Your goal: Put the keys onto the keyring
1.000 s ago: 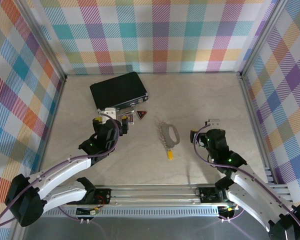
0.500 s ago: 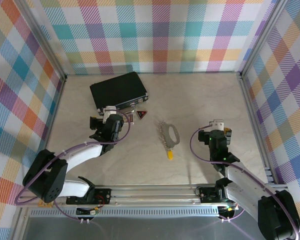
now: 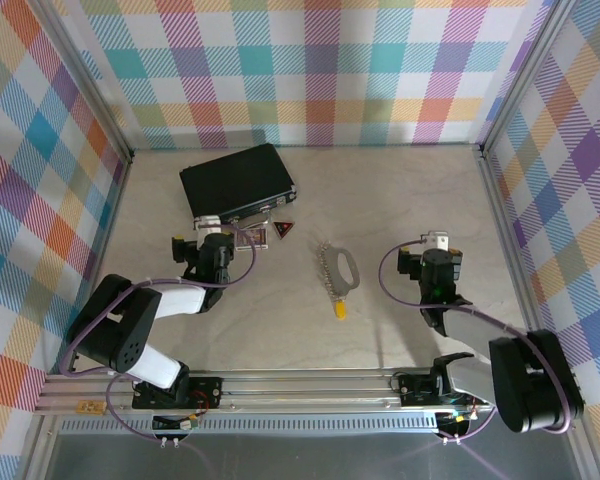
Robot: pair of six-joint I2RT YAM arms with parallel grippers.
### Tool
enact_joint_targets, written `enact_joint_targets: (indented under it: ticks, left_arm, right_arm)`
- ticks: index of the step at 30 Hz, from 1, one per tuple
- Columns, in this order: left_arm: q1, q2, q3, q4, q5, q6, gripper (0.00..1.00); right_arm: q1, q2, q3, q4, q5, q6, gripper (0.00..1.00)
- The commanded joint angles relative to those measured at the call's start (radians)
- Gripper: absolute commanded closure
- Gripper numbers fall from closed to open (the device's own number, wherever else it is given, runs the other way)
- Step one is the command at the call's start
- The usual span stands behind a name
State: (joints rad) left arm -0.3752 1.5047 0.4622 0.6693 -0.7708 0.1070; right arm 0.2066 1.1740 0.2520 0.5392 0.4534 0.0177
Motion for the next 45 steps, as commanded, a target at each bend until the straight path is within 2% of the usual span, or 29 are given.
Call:
enact_joint_targets:
  ticks: [1,6,11,17,18,20,23,24,25,27,29,34,45]
  left_arm:
    - [0.033,0.007,-0.032,0.168,0.036,0.041,0.00]
    - [0.089,0.052,-0.085,0.315,0.093,0.012,0.00]
    - [0.120,0.037,-0.086,0.282,0.156,-0.016,0.00]
    - [0.168,0.022,-0.086,0.247,0.255,-0.053,0.00]
    - [0.173,0.021,-0.089,0.248,0.272,-0.056,0.00]
    - [0.191,0.020,-0.092,0.248,0.319,-0.065,0.00]
    - [0.220,0.034,-0.097,0.257,0.405,-0.075,0.00]
    - [0.222,0.056,-0.106,0.274,0.401,-0.079,0.00]
    - [0.226,0.101,-0.127,0.386,0.400,-0.068,0.00]
    - [0.228,0.068,-0.099,0.271,0.414,-0.084,0.00]
    - [0.232,0.089,-0.095,0.303,0.415,-0.077,0.00]
    - [0.271,0.081,-0.075,0.248,0.472,-0.109,0.00]
    - [0.274,0.081,-0.075,0.246,0.471,-0.110,0.00]
  right_arm:
    - [-0.015,0.046,0.036,0.162,-0.039,0.012,0.01]
    - [-0.035,0.100,0.061,0.192,-0.057,0.007,0.01]
    - [-0.070,0.150,0.112,0.158,-0.093,0.016,0.01]
    - [-0.128,0.217,0.185,0.111,-0.237,0.005,0.01]
    - [-0.137,0.234,0.173,0.151,-0.265,0.000,0.01]
    - [-0.161,0.330,0.120,0.361,-0.297,0.009,0.01]
    - [-0.164,0.350,0.148,0.307,-0.327,0.005,0.01]
    - [-0.164,0.355,0.146,0.316,-0.330,0.004,0.01]
    - [-0.165,0.361,0.143,0.328,-0.328,0.007,0.01]
    - [-0.172,0.368,0.144,0.331,-0.331,0.013,0.01]
    - [-0.175,0.368,0.144,0.330,-0.335,0.016,0.01]
    - [-0.177,0.369,0.147,0.326,-0.338,0.019,0.01]
    - [-0.177,0.366,0.142,0.331,-0.338,0.014,0.01]
